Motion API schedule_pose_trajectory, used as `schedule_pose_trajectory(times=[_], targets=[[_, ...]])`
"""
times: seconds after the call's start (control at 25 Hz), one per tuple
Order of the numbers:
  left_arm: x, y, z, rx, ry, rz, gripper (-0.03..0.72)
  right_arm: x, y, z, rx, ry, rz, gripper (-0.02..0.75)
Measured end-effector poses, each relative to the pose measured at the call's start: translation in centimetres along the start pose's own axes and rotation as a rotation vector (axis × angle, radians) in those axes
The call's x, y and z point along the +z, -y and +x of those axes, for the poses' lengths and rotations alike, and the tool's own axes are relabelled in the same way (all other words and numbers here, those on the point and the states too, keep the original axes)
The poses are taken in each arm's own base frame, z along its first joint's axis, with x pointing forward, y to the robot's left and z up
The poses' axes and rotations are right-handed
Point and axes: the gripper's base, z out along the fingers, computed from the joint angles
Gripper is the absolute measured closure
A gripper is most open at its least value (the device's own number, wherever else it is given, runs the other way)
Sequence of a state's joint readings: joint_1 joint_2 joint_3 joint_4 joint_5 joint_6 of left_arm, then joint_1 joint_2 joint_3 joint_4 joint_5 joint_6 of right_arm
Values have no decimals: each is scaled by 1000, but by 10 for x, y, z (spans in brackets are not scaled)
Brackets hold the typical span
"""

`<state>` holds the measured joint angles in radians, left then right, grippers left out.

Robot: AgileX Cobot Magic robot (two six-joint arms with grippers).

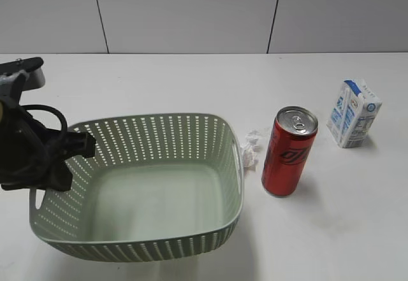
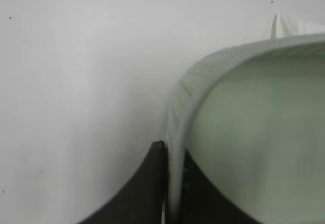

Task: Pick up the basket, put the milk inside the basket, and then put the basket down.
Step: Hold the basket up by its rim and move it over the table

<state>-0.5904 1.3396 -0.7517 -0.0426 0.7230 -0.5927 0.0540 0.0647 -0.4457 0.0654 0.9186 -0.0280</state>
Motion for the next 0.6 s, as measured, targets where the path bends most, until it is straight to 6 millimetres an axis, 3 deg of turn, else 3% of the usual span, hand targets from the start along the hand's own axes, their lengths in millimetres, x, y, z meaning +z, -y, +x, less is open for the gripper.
schedule_pose_trajectory(times=[0.28, 0.44, 0.6], targets=[[3, 2, -1, -15, -2, 13, 682, 37, -1, -44, 67, -107, -25, 167], [3, 2, -2, -15, 6, 19, 682, 72, 0, -76, 83, -209, -26, 170], [3, 2, -2, -15, 6, 19, 682, 120, 3, -102, 65, -333, -13, 225]])
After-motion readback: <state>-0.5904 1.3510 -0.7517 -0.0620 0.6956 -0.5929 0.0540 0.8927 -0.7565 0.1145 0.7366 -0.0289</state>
